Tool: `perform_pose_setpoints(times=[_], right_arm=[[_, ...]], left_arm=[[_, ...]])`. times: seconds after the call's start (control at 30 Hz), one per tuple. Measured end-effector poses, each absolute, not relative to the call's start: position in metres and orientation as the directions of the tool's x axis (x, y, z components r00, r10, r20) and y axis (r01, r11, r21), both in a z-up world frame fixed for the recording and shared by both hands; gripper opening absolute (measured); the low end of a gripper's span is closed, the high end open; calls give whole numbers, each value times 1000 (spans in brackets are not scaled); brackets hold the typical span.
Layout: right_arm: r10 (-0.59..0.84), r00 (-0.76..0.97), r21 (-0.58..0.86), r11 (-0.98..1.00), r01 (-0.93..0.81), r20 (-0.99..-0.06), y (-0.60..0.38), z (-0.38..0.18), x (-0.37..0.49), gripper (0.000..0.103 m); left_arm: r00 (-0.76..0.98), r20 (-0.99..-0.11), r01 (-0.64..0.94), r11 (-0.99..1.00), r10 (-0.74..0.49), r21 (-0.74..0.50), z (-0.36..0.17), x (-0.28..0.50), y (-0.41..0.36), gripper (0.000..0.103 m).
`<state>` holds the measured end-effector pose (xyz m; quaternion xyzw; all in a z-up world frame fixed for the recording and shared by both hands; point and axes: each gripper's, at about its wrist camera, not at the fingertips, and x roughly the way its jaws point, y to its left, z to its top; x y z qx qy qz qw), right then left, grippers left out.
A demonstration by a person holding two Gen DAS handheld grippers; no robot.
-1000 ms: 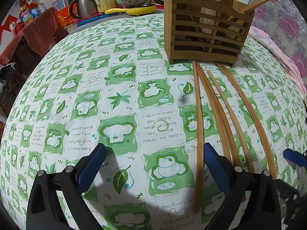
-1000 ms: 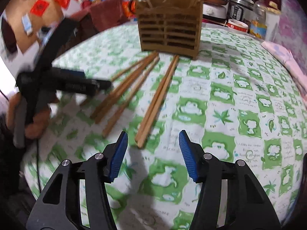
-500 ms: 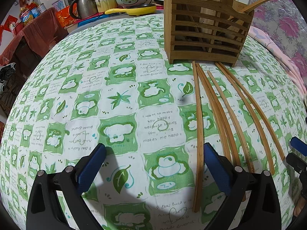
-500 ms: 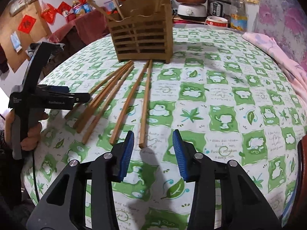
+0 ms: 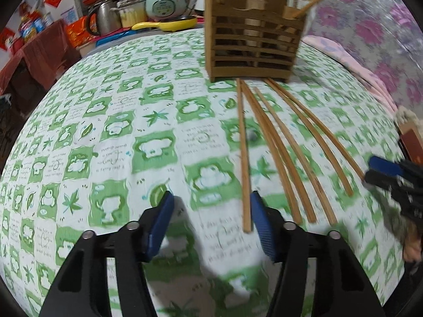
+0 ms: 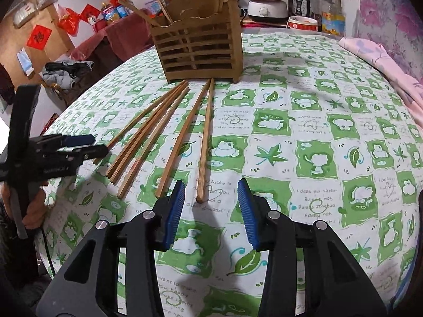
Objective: Organize utensils
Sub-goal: 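Close the left gripper on a chopstick while the right gripper grasps another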
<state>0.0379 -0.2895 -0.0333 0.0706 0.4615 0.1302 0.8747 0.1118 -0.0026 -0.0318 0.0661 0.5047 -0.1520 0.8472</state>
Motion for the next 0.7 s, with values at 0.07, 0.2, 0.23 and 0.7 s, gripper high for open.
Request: perform_pose_setpoints(times=[0.07, 0.2, 0.23, 0.7], right_arm=[[295, 541, 244, 955, -166, -788, -289, -33, 38, 42], [297, 540, 242, 955, -174, -787, -287, -33, 37, 42], [299, 540, 241, 954, -176, -787, -286, -33, 37, 42], [251, 501, 178, 966, -190, -828, -271, -40, 44, 19]], left_arm=[[451, -874, 352, 936, -183, -14, -32, 103, -8, 52], [480, -863, 392, 918, -157, 52, -32, 94, -19, 44], [479, -863, 395, 918, -162, 47, -32, 94, -19, 42], [461, -862, 409, 913, -209, -3, -32, 92, -20, 6]])
